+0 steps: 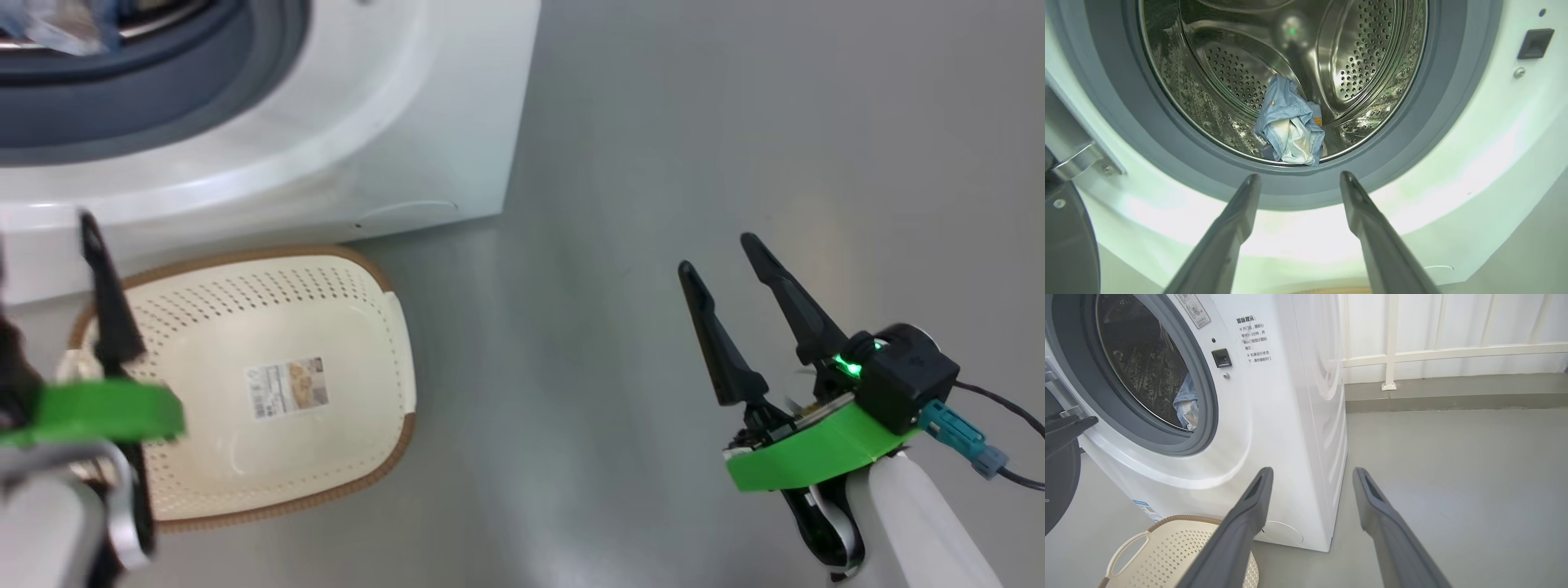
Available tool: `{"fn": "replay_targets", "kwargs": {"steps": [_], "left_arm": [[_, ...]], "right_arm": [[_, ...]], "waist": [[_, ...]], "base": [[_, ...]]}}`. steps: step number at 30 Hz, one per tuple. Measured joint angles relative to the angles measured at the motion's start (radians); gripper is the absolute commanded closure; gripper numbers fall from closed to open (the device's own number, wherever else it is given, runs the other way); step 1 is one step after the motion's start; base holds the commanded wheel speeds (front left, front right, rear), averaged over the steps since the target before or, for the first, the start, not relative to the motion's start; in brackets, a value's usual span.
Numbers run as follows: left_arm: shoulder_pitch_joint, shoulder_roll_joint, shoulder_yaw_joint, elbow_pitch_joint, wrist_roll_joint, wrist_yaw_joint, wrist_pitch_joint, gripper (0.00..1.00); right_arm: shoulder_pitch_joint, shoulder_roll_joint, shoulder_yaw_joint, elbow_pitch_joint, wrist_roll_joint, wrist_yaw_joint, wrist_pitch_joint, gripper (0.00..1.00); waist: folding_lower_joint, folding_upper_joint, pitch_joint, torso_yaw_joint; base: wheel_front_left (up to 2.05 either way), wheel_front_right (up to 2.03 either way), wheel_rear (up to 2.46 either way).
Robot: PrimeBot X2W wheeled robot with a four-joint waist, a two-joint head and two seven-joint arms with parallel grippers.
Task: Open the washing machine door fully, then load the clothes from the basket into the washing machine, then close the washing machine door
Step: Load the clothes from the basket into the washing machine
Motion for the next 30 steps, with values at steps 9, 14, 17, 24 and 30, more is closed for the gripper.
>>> {"fn": "replay_targets", "kwargs": {"steps": [9, 14, 17, 24, 30], "left_arm": [[0.174, -0.039, -0.030, -0.057, -0.001, 0.035, -0.042, 0.00], [0.248, -0.066, -0.061, -0.055, -0.004, 0.035, -0.056, 0.00], [0.276, -0.076, -0.077, -0.053, -0.004, 0.035, -0.058, 0.00], [0.329, -0.081, -0.096, -0.050, -0.004, 0.043, -0.066, 0.00], [0.357, -0.079, -0.101, -0.050, -0.008, 0.044, -0.066, 0.00]], "right_arm": [[0.069, -0.020, -0.015, 0.016, -0.009, 0.000, 0.000, 0.00], [0.120, -0.025, -0.031, 0.020, -0.012, 0.000, 0.002, 0.00], [0.151, -0.026, -0.036, 0.015, -0.026, 0.000, 0.015, 0.00], [0.206, -0.023, -0.040, -0.007, -0.037, 0.000, 0.041, 0.00], [0.237, -0.018, -0.040, -0.029, -0.044, 0.000, 0.060, 0.00]], "waist": [[0.0001, 0.0000, -0.086, 0.039], [0.0000, 0.0000, -0.147, 0.061], [0.0000, 0.0000, -0.184, 0.073], [0.0000, 0.0000, -0.259, 0.098], [0.0001, 0.0000, -0.299, 0.109]], "base": [[0.00, 0.00, 0.00], [0.00, 0.00, 0.00], [0.00, 0.00, 0.00], [0.00, 0.00, 0.00], [0.00, 0.00, 0.00]]}}
